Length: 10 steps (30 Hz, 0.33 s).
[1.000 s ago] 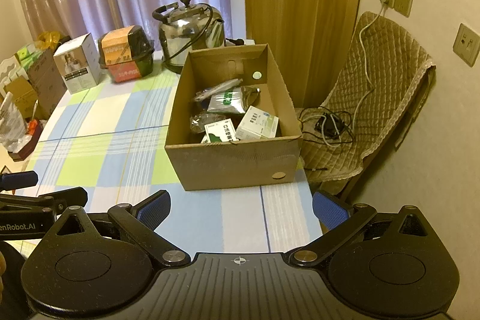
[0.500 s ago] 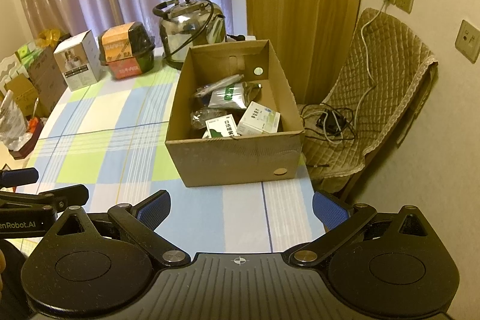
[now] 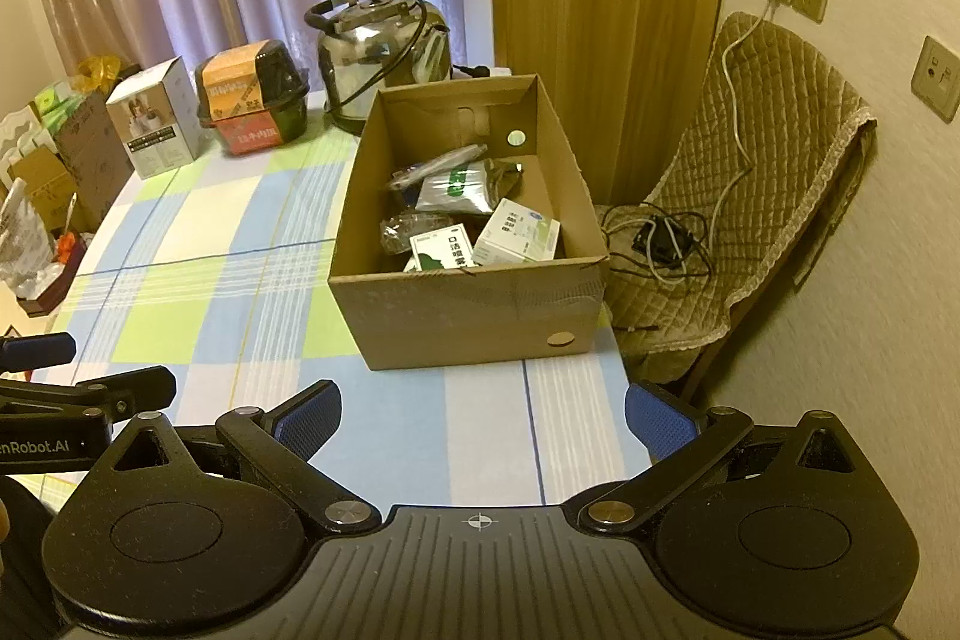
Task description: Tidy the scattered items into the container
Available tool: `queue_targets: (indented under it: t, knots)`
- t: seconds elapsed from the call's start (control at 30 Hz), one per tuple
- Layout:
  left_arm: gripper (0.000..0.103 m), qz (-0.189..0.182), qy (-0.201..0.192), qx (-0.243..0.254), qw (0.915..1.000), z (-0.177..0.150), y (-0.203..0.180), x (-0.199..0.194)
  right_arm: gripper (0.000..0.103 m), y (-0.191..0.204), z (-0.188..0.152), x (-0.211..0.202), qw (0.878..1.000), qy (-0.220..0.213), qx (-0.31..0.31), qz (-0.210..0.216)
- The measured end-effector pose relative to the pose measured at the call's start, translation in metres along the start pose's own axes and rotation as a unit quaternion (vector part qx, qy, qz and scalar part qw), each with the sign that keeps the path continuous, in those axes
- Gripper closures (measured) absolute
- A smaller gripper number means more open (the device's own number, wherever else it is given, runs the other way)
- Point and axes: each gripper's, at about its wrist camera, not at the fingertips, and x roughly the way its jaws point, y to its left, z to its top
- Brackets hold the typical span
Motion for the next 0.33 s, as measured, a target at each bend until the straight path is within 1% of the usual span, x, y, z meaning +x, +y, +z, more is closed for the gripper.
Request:
queue_targets:
  t: [0.33]
  knots:
    - [0.001, -0.004, -0.005, 0.0, 1.0, -0.0021, -0.0017, 0.0008, 0.0, 0.0005, -0.0004, 0.0003, 1.0, 0.0, -0.001, 0.0]
